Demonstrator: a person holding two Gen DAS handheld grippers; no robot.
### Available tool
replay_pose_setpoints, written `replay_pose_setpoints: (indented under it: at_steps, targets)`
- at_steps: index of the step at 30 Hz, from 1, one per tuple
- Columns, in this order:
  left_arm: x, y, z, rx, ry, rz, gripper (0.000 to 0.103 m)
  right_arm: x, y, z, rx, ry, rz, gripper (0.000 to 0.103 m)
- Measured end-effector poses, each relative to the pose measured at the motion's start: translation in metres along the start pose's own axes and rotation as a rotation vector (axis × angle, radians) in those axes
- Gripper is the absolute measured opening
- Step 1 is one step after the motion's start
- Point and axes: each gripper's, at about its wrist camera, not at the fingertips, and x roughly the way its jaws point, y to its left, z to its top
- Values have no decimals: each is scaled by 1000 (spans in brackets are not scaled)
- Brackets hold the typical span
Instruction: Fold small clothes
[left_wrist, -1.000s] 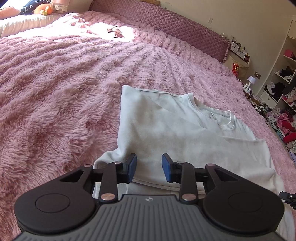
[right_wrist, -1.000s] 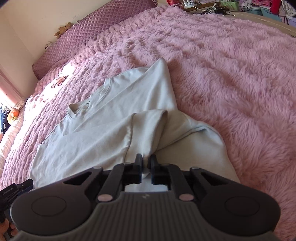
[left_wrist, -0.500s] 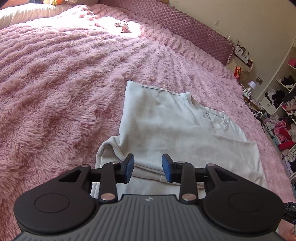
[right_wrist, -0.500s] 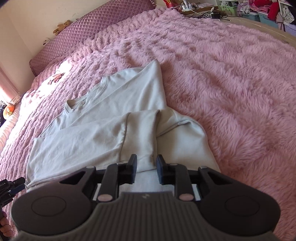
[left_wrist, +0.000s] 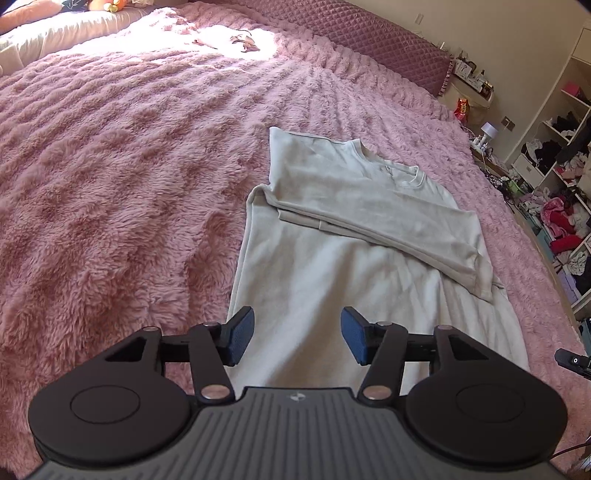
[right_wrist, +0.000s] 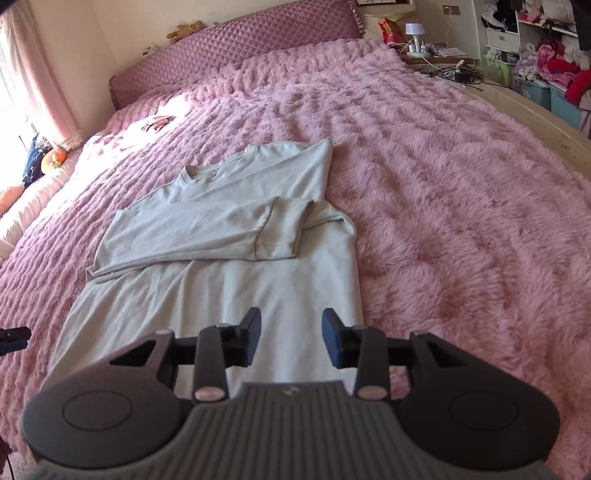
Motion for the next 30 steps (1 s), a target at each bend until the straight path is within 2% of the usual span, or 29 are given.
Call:
replay_pose_setpoints:
  at_steps: [7, 12, 16, 21, 23, 25, 30]
  targets:
    - [-20, 30, -41, -32, 43, 55, 64, -22, -32, -56, -9, 126, -37, 35]
    - [-22, 56, -66, -117, 88, 9, 64, -19, -41, -84, 17, 180, -31, 35]
    - [-16, 62, -78, -111, 124, 30, 64, -13, -39, -93, 30, 192, -15, 41]
    - [-10, 68, -84, -147, 140, -56, 64, -2, -31, -95, 23, 217, -3, 41]
    - [-4, 69, -84, -180, 158, -112, 64, 0, -32, -94, 37, 218, 19, 49]
    - [5, 70, -83, -218, 185, -172, 64, 1, -34, -93, 70, 216, 42, 49]
    - [25, 61, -80, -223, 200, -203, 64, 4, -44, -94, 146, 224, 75, 49]
